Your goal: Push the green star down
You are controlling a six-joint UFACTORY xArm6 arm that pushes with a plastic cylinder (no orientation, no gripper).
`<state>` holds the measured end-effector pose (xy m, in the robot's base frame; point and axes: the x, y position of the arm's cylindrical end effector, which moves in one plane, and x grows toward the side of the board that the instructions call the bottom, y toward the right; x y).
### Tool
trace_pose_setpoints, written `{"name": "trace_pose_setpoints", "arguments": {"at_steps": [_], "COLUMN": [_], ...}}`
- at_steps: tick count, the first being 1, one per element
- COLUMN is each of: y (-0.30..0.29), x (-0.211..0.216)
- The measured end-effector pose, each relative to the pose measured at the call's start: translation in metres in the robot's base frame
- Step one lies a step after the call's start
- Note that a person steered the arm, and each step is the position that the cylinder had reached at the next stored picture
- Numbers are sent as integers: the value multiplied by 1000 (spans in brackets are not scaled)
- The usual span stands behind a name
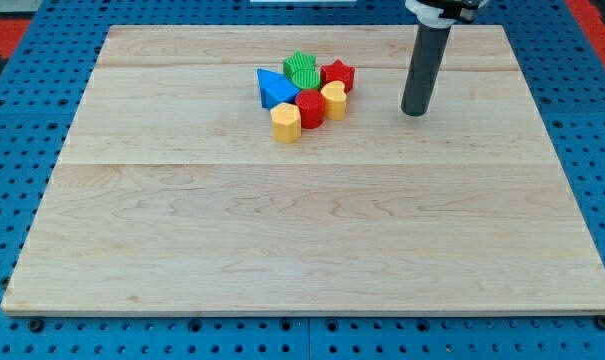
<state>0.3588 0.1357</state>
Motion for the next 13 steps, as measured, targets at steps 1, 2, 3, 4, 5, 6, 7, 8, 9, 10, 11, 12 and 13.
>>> {"name": "trace_pose_setpoints", "arguments": {"at_steps": [1, 2, 3, 4, 5, 6, 7, 8, 9, 10, 11, 12, 13], "y": [0, 0, -11, -87, -187, -283, -325, -324, -310, -239, -138, -130, -151], "x": [-2, 1, 50, 81, 83, 63, 3, -65, -122, -147, -147, -132, -95]}}
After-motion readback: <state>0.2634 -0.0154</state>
